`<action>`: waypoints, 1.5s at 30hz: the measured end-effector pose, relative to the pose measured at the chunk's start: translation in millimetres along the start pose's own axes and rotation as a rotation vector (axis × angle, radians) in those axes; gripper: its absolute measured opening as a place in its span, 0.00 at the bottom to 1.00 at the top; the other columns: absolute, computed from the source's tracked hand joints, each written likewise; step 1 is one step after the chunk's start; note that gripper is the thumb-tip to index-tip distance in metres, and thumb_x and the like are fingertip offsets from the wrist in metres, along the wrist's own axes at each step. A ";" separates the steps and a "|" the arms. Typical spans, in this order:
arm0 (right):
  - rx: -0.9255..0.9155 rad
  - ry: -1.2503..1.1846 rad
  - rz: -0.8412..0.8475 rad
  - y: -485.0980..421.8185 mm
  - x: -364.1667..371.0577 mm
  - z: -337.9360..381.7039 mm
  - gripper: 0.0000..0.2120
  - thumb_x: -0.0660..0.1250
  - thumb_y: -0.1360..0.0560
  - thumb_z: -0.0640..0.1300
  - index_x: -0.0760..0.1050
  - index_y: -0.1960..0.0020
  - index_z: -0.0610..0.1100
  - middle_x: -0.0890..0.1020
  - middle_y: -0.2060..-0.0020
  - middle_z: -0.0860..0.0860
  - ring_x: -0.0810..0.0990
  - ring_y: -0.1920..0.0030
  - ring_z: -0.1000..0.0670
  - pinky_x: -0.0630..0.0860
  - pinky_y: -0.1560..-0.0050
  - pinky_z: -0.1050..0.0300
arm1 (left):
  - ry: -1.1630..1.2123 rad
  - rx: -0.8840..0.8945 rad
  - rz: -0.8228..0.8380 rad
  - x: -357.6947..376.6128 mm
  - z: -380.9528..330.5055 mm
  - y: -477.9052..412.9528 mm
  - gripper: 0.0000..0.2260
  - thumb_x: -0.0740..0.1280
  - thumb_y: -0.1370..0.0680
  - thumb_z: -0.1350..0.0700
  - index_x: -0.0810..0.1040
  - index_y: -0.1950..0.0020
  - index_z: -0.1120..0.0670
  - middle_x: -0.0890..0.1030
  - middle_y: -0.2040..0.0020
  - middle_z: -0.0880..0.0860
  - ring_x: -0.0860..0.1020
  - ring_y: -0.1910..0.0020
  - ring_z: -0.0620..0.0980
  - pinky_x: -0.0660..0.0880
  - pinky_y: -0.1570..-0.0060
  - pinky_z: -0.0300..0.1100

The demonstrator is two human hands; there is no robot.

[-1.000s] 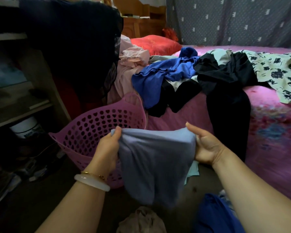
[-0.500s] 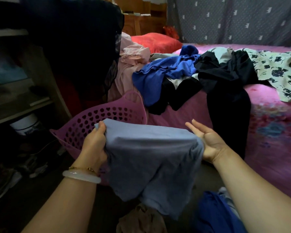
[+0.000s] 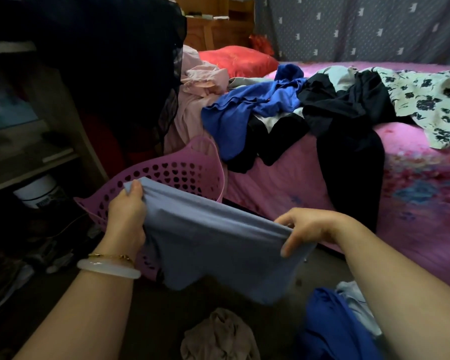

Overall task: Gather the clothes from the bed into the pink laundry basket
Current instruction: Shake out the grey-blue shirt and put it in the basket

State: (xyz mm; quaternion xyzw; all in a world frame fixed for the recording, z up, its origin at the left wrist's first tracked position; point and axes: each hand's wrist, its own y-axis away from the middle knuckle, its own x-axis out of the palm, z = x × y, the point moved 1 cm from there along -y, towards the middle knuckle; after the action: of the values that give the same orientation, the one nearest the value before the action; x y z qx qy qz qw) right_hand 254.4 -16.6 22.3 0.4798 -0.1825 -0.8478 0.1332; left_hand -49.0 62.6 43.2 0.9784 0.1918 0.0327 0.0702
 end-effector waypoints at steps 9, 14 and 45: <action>-0.018 -0.075 -0.641 -10.3 -16.5 -7.9 0.11 0.60 0.31 0.36 0.78 0.64 0.47 0.81 0.66 0.50 0.78 0.61 0.47 0.73 0.61 0.53 | -0.445 0.444 0.398 -3.3 -4.6 10.9 0.32 0.76 0.31 0.51 0.69 0.29 0.46 0.71 0.34 0.47 0.67 0.33 0.47 0.66 0.36 0.44; 0.005 -0.100 -0.782 -11.6 -19.5 -8.6 0.09 0.60 0.30 0.38 0.76 0.64 0.44 0.80 0.67 0.49 0.77 0.61 0.44 0.75 0.61 0.49 | -1.353 0.580 0.388 4.3 8.6 19.8 0.18 0.75 0.33 0.41 0.82 0.50 0.50 0.72 0.49 0.49 0.73 0.52 0.47 0.71 0.57 0.41; -0.613 -1.215 -0.077 2.6 -14.4 76.9 0.17 0.64 0.32 0.28 0.77 0.44 0.35 0.82 0.55 0.40 0.83 0.55 0.46 0.80 0.52 0.55 | -0.310 0.050 1.005 33.2 59.4 62.4 0.24 0.79 0.39 0.58 0.80 0.44 0.53 0.83 0.45 0.56 0.82 0.45 0.53 0.78 0.44 0.50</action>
State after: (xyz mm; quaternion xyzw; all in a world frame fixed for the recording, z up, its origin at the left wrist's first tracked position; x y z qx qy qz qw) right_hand 195.4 0.7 70.8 -0.1348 0.0408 -0.9842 0.1070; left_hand 10.3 10.6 -4.9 0.9444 -0.3130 -0.0873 0.0498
